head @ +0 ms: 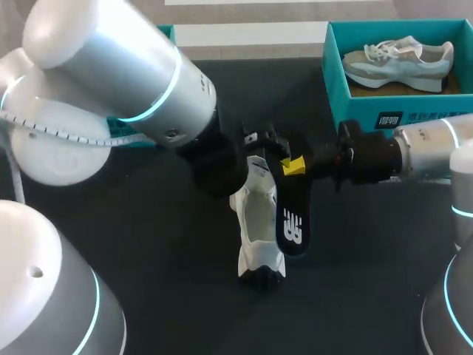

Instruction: Take the shoe out of the shoebox, open the shoe tongue, remove and reinsert the insole, then place the shoe into the shoebox

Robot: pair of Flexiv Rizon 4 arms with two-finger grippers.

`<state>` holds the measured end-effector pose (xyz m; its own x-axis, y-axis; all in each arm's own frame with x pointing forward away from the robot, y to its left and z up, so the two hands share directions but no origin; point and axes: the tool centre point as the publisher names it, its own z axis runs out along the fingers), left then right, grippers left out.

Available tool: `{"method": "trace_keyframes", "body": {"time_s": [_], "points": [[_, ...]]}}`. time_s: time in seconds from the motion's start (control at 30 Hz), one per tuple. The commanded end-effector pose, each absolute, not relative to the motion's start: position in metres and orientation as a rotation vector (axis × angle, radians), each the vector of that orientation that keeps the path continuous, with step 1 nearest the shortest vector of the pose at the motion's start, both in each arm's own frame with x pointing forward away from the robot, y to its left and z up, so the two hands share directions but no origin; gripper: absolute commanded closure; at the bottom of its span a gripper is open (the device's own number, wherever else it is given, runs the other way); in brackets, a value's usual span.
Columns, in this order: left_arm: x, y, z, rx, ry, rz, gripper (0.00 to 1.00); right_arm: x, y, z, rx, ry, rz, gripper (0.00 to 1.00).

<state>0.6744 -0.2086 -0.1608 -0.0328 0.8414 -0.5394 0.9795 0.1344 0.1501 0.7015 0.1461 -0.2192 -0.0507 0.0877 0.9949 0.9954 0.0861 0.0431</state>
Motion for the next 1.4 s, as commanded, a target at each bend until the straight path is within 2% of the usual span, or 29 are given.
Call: {"method": "trace_keyframes", "body": {"time_s": [0.03,0.33,0.77,1.4], "points": [[0.678,-0.204,-0.173,1.608,1.778,-0.567,0.00,0.698,0.146,-0.218,-1.202,-1.345,-1.142,1.00],[0.691,-0.192,-0.174,1.434,1.662,-0.812,0.00,0.697,0.143,-0.220,-1.216,-1.327,-1.147,1.00],[0.692,-0.181,-0.187,1.182,1.491,-0.963,0.00,0.702,0.140,-0.216,-1.225,-1.329,-1.133,1.00],[0.696,-0.179,-0.186,1.090,1.433,-0.962,0.00,0.704,0.141,-0.218,-1.236,-1.319,-1.150,1.00]]}}
